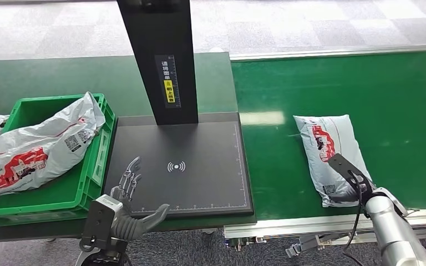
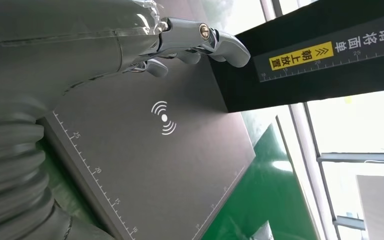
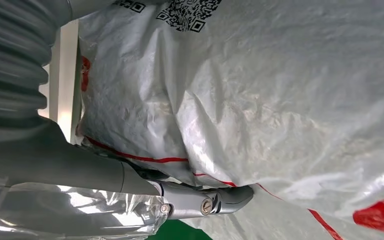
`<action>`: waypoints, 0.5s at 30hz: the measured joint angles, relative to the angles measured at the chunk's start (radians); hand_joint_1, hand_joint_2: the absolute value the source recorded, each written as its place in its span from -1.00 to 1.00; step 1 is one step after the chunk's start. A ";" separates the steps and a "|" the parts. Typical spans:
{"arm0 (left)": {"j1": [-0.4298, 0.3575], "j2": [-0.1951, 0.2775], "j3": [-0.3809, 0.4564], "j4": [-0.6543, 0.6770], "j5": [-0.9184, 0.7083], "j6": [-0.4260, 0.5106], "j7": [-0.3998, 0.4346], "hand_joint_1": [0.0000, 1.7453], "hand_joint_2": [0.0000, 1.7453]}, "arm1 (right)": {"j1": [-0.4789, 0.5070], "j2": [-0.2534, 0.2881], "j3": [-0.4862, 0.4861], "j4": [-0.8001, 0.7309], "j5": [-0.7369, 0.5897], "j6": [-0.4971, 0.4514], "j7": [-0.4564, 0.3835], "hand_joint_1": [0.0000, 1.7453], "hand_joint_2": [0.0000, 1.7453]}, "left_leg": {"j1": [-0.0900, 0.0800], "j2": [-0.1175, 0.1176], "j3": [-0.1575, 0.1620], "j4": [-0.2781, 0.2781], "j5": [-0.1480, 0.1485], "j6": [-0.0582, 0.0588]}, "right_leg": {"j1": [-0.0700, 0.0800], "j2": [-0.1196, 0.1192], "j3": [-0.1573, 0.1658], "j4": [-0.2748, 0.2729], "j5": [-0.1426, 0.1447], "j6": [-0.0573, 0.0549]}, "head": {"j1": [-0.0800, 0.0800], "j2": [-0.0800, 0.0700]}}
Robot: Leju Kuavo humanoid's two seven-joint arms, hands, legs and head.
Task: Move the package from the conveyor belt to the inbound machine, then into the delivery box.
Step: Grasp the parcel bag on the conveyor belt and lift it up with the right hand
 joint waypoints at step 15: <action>-0.001 0.000 0.000 0.001 -0.005 -0.008 0.010 -1.00 1.00 | 0.003 -0.007 0.046 -0.024 0.045 -0.011 0.028 1.00 1.00 | 0.000 0.000 0.005 0.000 0.000 0.000 | 0.000 0.000 0.005 0.000 0.000 0.000 | 0.000 0.000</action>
